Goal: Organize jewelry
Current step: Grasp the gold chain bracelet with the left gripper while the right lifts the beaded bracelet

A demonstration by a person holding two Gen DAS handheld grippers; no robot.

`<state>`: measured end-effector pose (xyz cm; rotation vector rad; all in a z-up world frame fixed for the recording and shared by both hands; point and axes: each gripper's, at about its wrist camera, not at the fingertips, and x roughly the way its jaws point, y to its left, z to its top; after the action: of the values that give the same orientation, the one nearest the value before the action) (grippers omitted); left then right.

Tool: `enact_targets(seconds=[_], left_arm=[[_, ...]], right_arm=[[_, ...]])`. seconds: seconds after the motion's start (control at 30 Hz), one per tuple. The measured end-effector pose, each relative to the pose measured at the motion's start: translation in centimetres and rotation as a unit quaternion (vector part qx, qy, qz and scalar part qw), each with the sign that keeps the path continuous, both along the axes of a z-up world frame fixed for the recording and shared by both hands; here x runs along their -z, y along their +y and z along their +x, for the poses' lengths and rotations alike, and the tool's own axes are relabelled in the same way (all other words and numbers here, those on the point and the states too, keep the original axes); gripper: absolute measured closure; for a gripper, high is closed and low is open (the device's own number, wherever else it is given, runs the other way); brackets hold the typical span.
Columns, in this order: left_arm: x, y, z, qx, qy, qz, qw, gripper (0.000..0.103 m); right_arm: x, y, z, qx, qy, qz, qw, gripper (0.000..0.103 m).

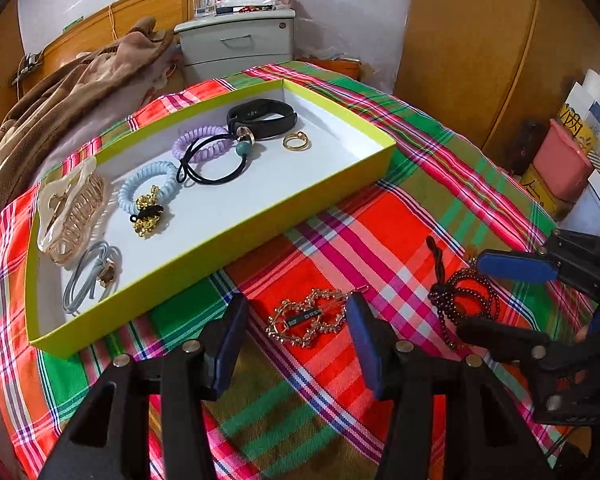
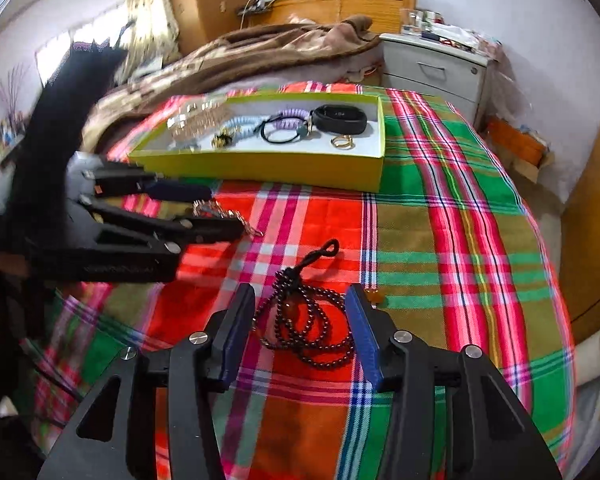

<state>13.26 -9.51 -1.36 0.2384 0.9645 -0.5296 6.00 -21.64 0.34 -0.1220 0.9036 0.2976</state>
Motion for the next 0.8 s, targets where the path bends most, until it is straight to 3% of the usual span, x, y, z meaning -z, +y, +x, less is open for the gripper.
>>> enact_targets(seconds=[0.3, 0.33, 0.4, 0.5, 0.6, 0.8], left_arm=[[0.1, 0.2, 1.2, -0.018, 0.008, -0.005, 0.9998, 0.048], [0.0, 0.3, 1.1, -0.016, 0.009, -0.008, 0.9998, 0.049], [0.0, 0.2, 1.0, -0.015, 0.011, -0.006, 0.9998, 0.051], [0.0, -0.2, 0.5, -0.01, 0.005, 0.005, 0.9999, 0.065], [-0.1, 0.0, 0.5, -0.01, 0.012, -0.007, 0.9999, 0.066], [-0.1, 0.6, 0.0, -0.018, 0.01, -0.018, 0.9996, 0.07]], right_arm=[[0.4, 0.0, 0.7, -0.016, 0.005, -0.011, 1.0, 0.056], [0.4, -0.1, 0.6, -0.013, 0.003, -0.013, 1.0, 0.058], [0.3, 0.0, 0.4, -0.005, -0.002, -0.024, 1.0, 0.084], [0.3, -0.4, 0.3, -0.001, 0.0, -0.02, 1.0, 0.09], [0.2, -0.9, 0.3, 0.008, 0.0, -0.004, 1.0, 0.097], [-0.2, -1.8, 0.3, 0.031, -0.005, 0.025, 0.999, 0.096]])
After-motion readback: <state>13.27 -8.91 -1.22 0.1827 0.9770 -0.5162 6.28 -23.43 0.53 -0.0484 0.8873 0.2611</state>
